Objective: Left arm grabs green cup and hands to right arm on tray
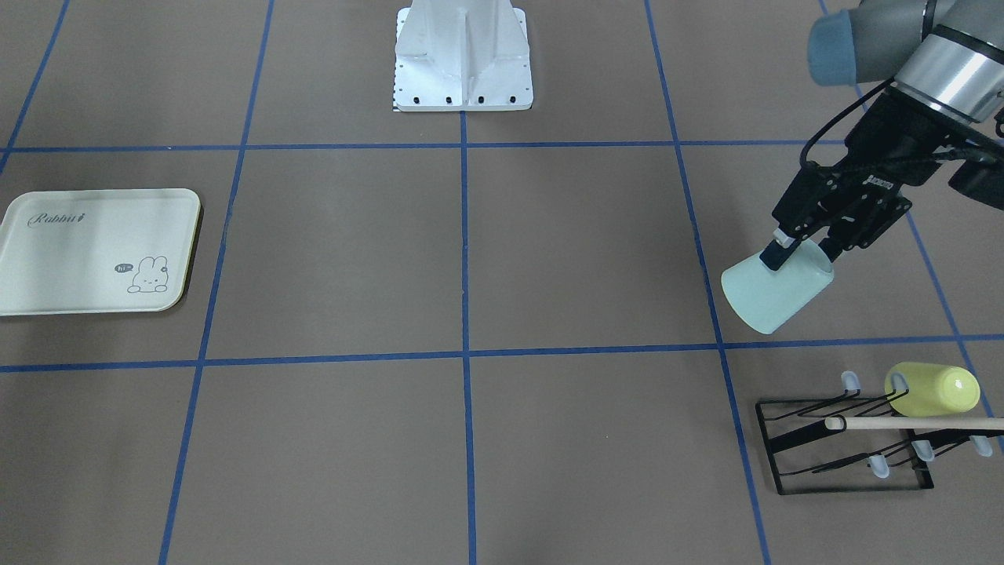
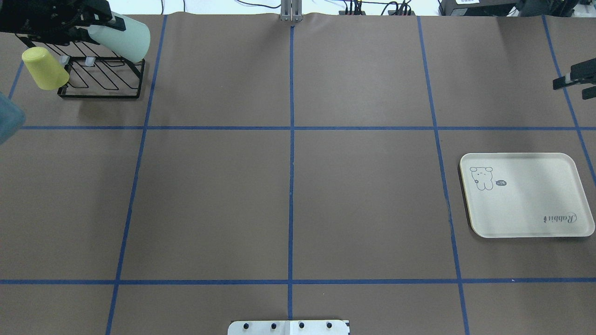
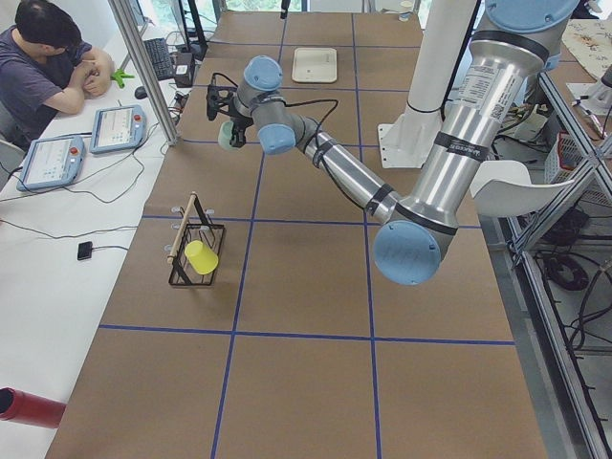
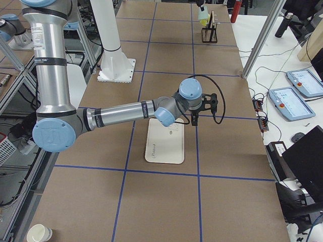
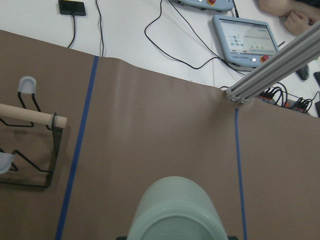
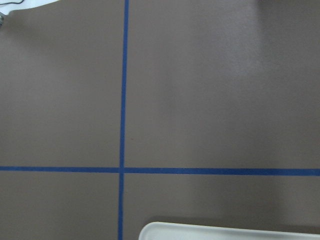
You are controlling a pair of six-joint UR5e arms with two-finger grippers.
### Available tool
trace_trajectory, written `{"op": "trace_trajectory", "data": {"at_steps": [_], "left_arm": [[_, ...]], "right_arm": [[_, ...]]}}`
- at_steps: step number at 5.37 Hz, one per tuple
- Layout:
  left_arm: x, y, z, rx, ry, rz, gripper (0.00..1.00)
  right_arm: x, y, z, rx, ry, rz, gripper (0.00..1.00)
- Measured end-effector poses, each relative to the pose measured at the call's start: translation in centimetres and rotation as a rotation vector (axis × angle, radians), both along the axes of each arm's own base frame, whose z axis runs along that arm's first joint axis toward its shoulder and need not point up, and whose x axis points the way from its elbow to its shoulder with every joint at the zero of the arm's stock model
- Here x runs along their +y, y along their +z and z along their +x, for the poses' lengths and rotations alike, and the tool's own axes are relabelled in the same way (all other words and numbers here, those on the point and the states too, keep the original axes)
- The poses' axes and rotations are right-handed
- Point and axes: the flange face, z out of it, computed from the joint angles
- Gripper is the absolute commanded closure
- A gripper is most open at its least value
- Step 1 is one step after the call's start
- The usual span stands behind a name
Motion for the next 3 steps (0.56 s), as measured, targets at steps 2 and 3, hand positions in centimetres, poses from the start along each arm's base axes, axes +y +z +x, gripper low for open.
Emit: {"op": "trace_trajectory", "data": {"at_steps": [2,3], "left_arm": [[4.3,-2.6,5.1,0.246,0.071,-0.023,0.85],[6.4,-3.9,6.7,0.343,0.120,-0.018,0.85]], "right_arm": [[0.4,-6.9,-4.1,-0.195,0.039,-0.014,0.00],[1.2,-10.2,-5.6,-0.258,0.023,0.001,0.00]]}}
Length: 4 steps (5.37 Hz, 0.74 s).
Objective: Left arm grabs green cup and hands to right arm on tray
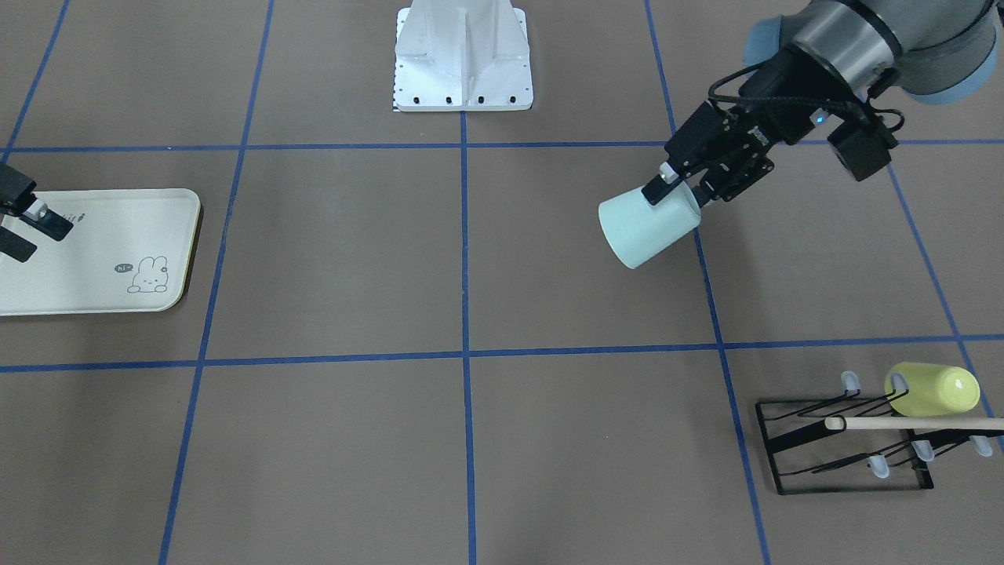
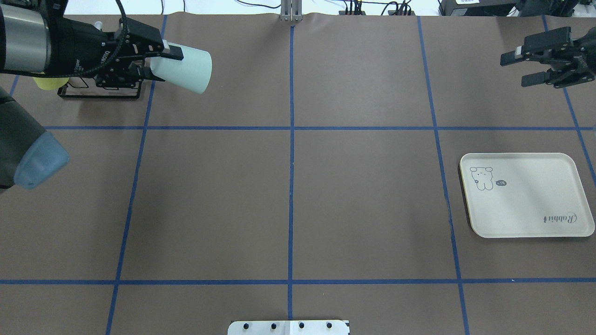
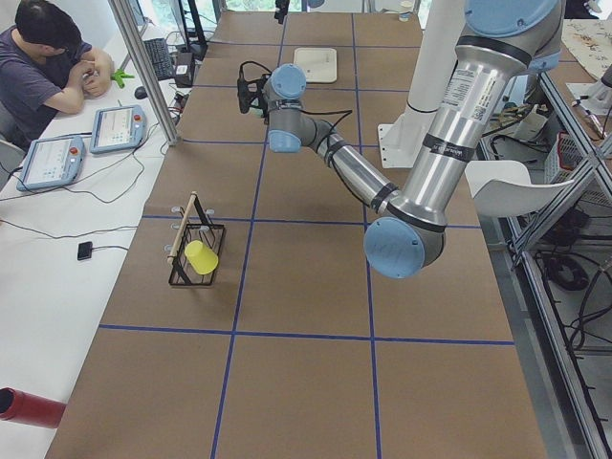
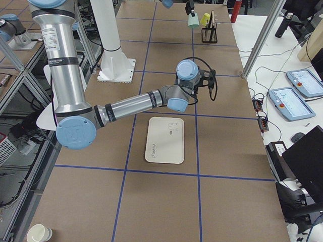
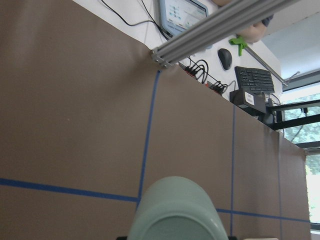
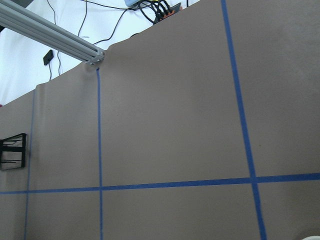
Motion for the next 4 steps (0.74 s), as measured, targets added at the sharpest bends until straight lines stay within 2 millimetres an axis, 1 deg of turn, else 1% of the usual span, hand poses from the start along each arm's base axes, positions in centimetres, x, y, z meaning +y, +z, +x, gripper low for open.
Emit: {"op": "trace_trajectory", "data": {"at_steps": [1,3,4], "left_arm": [[2.0,-1.5,1.5,0.088,0.053,0.006,0.85],[5.1,-5.3,5.3,0.203,0.173,-0.051,0.85],[6.1,-6.3,6.6,0.225,0.212,-0.078,0.85]], "right_arm": [[1.3,-3.3,-1.7,-0.047,-0.029,0.025,0.01],[3.8,-9.0,-5.1,-0.126,-0.007,0.052,0.01],[5.9,-11.2,-7.3,-0.200,0.004,0.099,0.01]]}}
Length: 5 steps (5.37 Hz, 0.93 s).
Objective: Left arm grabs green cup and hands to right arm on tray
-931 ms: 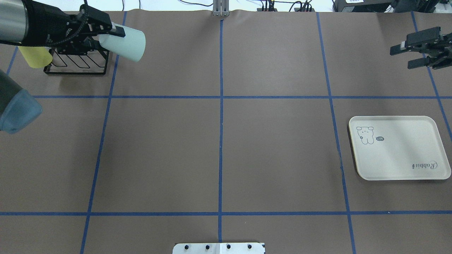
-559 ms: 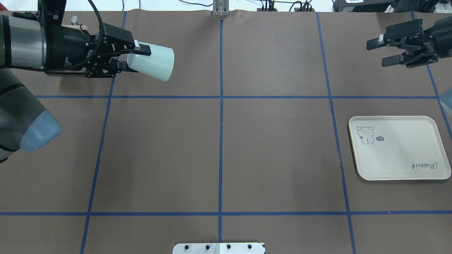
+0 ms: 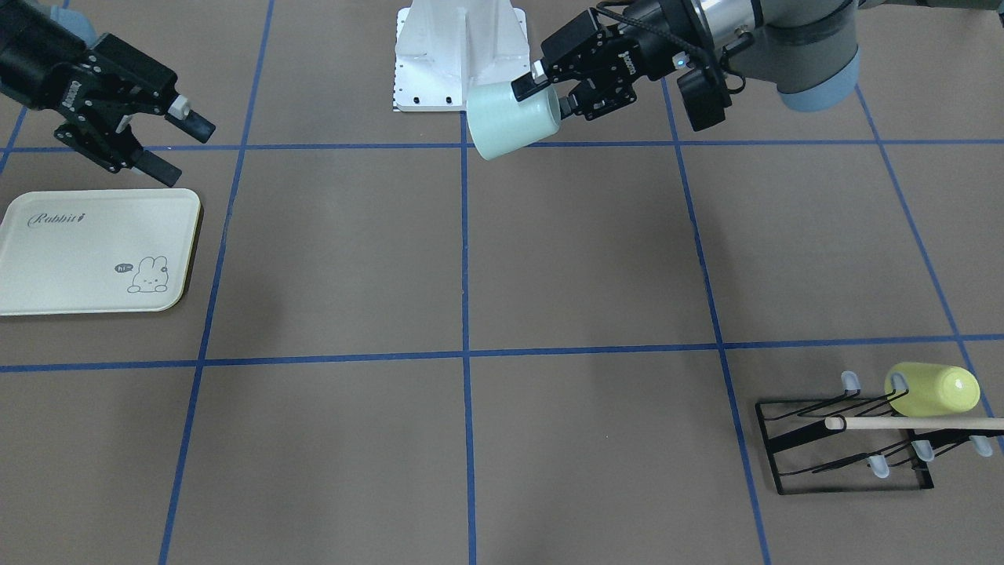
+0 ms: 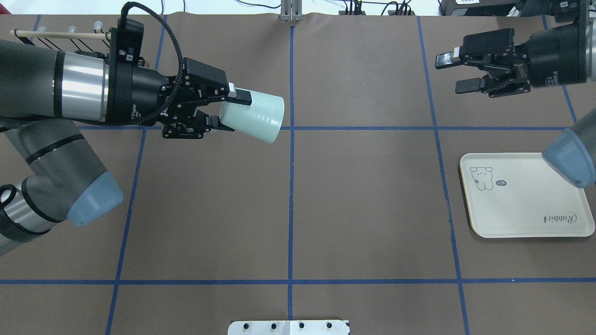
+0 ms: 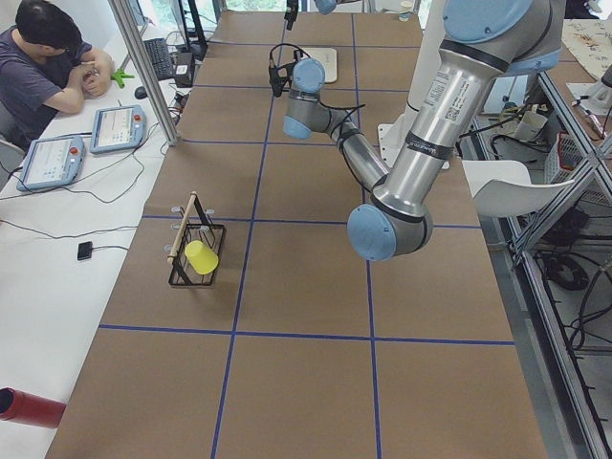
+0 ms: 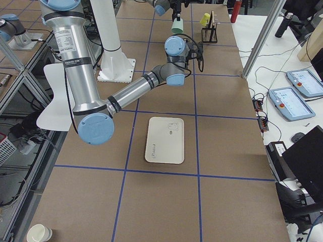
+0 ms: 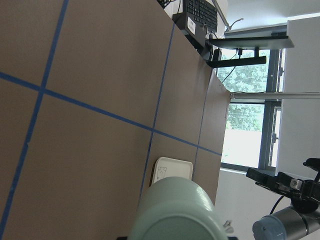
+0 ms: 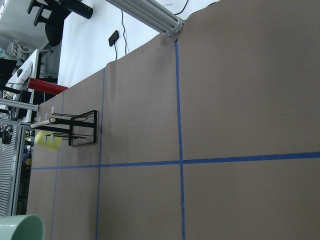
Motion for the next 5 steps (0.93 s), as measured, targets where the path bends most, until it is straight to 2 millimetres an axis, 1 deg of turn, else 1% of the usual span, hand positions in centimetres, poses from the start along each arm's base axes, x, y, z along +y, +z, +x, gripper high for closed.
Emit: {"op": "trace_trajectory", "data": {"at_steps": [1,2,3,4,5], "left_arm": [[0.7,-0.8,0.7,0.015,0.032,-0.021,0.85],[1.4,-1.7,1.4,0.030,0.059,-0.033,0.85],[1.9,-3.2,1.6,0.061,0.089,-0.069,0.85],[2.5,-4.8,1.1,0.125,0.125,-0.122,0.85],[3.0,-5.5,0.3,0.199,0.162,-0.170,0.85]], "right_arm": [[2.1,-1.1,-1.6,-0.106,-0.014,0.050,0.01],[3.3,-2.2,-2.5,-0.198,-0.037,0.058,0.01],[3.8,-4.2,-3.3,-0.266,-0.060,0.051,0.01],[4.4,-5.9,-3.7,-0.322,-0.087,0.049,0.01],[5.4,-6.5,-3.9,-0.411,-0.107,0.054,0.01]]}}
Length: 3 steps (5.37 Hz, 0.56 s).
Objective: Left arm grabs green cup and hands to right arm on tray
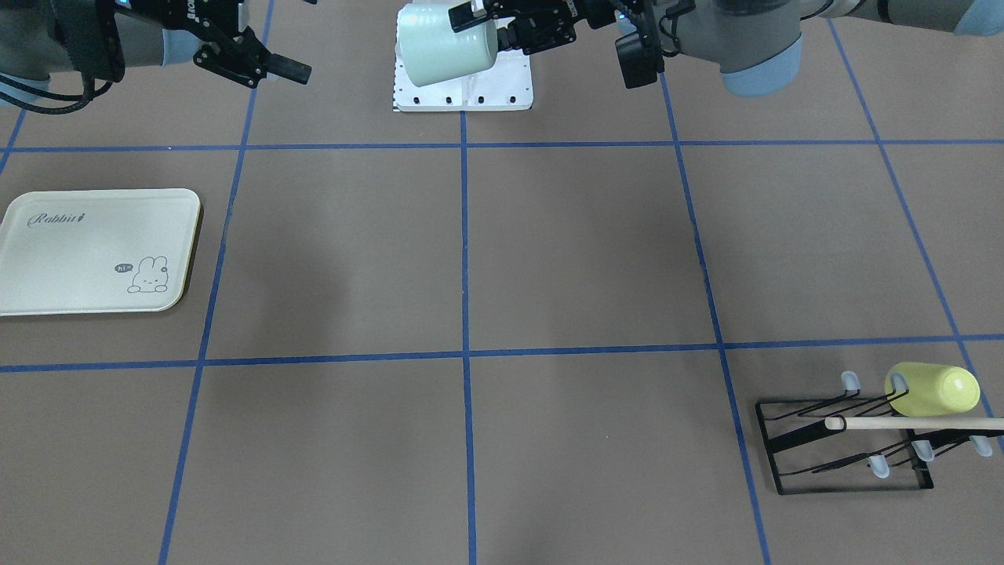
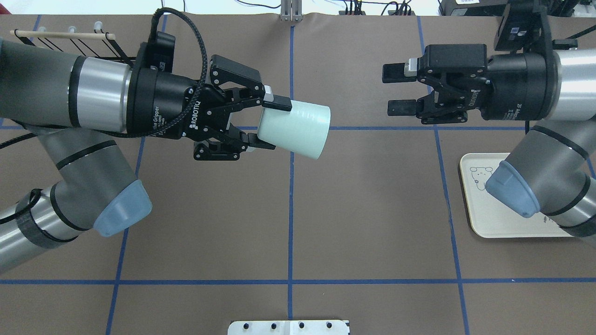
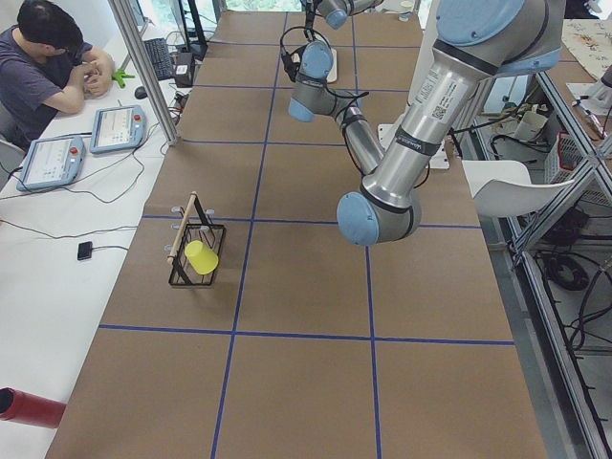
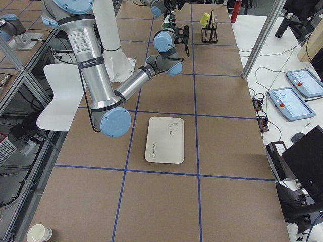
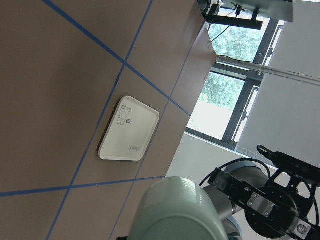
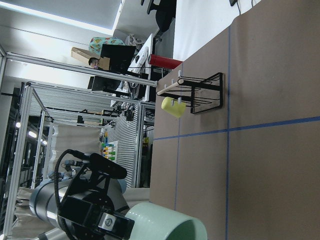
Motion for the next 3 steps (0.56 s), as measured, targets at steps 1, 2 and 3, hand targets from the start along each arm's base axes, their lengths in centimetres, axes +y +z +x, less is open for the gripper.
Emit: {"op": "trace_trajectory", "data": {"at_steps": [1,2,3], "left_arm": [[0.2,-0.2,-0.8,0.067,0.009,-0.047,0.85],[0.2,-0.3,-1.5,0.133,0.003,-0.091,0.85],[0.2,-0.3,-1.9,0.177,0.003,-0.122,0.85]], "right_arm": [[0.8,0.1,0.0,-0.083,-0.011,0.003,0.01],[1.2,0.1,0.3,-0.136,-0.018,-0.003,0.01],[1.5,0.1,0.5,-0.189,-0.025,-0.013,0.00]]}}
